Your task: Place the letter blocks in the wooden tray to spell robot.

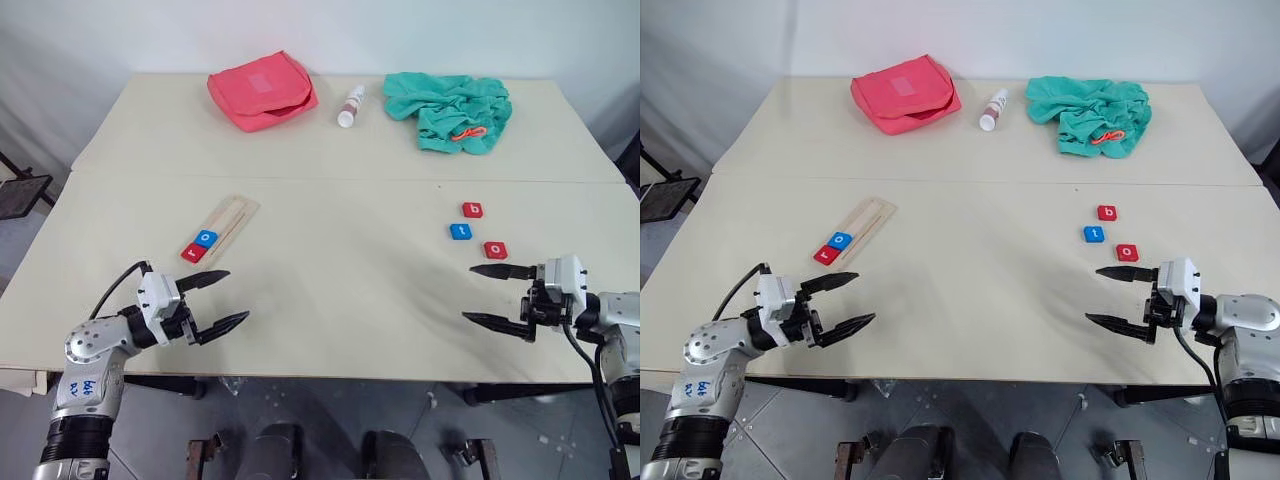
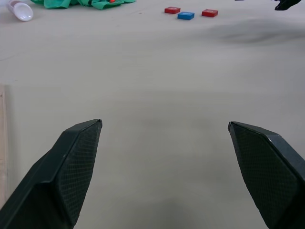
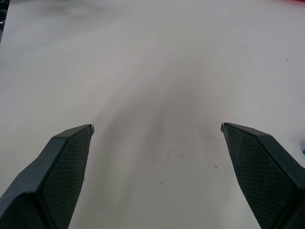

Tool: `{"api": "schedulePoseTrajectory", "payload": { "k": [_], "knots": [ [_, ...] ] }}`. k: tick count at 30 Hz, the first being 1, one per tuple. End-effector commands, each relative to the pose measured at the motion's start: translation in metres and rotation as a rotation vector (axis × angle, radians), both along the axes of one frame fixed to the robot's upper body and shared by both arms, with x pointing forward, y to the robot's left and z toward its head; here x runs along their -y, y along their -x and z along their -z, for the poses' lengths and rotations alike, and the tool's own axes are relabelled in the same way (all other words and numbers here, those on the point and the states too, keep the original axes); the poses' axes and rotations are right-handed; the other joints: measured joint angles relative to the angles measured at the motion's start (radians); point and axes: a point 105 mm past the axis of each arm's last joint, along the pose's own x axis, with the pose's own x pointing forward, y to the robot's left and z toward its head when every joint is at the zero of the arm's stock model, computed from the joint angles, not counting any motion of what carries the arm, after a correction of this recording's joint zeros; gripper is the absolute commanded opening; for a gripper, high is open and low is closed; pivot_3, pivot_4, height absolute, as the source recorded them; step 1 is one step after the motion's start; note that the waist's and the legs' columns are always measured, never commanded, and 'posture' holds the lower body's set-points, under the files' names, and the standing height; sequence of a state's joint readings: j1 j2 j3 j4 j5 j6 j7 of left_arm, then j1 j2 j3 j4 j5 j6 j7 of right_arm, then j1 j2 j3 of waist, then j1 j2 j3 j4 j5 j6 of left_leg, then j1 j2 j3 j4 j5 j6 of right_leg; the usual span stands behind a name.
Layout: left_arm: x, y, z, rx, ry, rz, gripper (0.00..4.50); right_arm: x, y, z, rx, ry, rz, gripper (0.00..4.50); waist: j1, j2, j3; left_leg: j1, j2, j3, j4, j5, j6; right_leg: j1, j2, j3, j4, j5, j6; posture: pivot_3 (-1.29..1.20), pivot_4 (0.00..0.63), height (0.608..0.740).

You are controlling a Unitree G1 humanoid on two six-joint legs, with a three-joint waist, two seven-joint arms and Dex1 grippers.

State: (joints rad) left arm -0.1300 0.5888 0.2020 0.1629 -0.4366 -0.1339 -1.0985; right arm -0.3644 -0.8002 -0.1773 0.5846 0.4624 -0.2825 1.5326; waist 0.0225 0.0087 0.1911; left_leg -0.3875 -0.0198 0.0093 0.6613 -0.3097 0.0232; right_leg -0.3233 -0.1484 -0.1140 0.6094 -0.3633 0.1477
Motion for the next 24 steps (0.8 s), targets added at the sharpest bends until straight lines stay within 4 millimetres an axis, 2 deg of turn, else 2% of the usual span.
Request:
{"api": "schedulePoseTrajectory", "payload": {
  "k": [1, 5, 12, 16, 18, 24],
  "knots": [
    [-0.001, 0.001, -0.015, 0.074, 0.025, -0.026, 4.5, 0.004, 0.002, -0.01, 0.028, 0.019, -0.036, 4.47, -0.001, 0.0, 0.0, 0.0, 0.0, 0.0, 0.0, 0.0, 0.0, 0.0, 0.0, 0.0, 0.0, 0.0, 0.0, 0.0, 0.15, 0.74],
    [-0.002, 0.0, -0.019, 0.085, 0.033, -0.083, 4.5, 0.0, -0.002, -0.01, 0.018, 0.019, -0.039, 4.47, -0.001, 0.0, 0.0, 0.0, 0.0, 0.0, 0.0, 0.0, 0.0, 0.0, 0.0, 0.0, 0.0, 0.0, 0.0, 0.0, 0.15, 0.74],
    [-0.01, 0.015, -0.023, 0.044, -0.011, -0.177, 4.5, -0.009, -0.013, -0.013, 0.025, 0.017, -0.069, 4.47, -0.002, 0.0, 0.0, 0.0, 0.001, 0.0, 0.0, 0.0, 0.0, 0.0, 0.0, 0.0, 0.0, 0.0, 0.0, 0.0, 0.15, 0.74],
    [-0.027, 0.029, -0.02, -0.004, -0.041, -0.269, 4.5, -0.016, -0.016, -0.018, 0.035, 0.008, -0.104, 4.47, -0.003, 0.0, 0.0, 0.0, 0.0, 0.0, 0.0, 0.0, 0.0, 0.0, 0.0, 0.001, -0.001, 0.0, 0.0, 0.0, 0.15, 0.74],
    [-0.042, 0.032, -0.02, -0.025, -0.051, -0.351, 4.5, -0.02, -0.015, -0.019, 0.028, 0.017, -0.13, 4.47, -0.003, 0.0, 0.0, 0.0, 0.001, 0.0, 0.0, 0.0, 0.0, 0.0, 0.0, 0.001, -0.001, 0.0, 0.0, 0.0, 0.15, 0.74],
    [-0.067, 0.02, -0.025, -0.064, -0.056, -0.515, 4.5, -0.024, -0.02, -0.021, 0.035, 0.02, -0.142, 4.47, 0.002, 0.001, 0.0, 0.0, 0.0, -0.001, 0.002, 0.0, 0.0, 0.001, 0.0, 0.001, -0.001, 0.0, 0.0, 0.0, 0.15, 0.74]
  ]
}}
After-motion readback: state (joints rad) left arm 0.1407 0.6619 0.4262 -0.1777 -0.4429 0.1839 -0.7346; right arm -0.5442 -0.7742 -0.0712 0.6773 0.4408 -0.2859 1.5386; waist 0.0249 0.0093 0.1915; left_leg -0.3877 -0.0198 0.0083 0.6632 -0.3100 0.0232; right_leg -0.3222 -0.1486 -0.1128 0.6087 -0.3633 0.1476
